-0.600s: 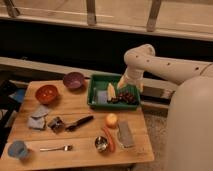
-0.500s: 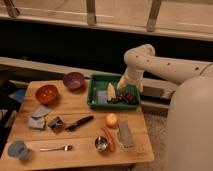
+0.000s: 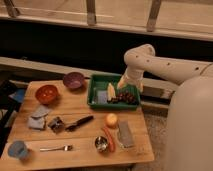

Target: Place banana in plastic cup

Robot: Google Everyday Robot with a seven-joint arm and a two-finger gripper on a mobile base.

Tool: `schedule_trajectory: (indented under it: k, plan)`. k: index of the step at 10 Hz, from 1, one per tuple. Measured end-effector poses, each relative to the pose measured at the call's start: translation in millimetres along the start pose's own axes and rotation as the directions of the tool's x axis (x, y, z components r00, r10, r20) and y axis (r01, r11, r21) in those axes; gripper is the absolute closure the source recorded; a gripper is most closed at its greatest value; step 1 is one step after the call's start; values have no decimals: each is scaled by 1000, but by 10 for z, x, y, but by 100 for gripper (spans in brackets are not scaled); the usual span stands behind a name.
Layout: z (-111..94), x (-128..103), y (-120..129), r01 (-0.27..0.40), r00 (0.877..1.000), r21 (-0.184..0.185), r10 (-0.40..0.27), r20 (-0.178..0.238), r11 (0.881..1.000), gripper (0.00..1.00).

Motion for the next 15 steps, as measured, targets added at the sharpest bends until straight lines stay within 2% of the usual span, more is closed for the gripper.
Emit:
schedule_trajectory:
  k: [10,15]
  plan:
    - [0,-1,1,0,1000,0,0,0,1000,23]
    - [14,-121,146,3,1000,-42,-2,16,999,23]
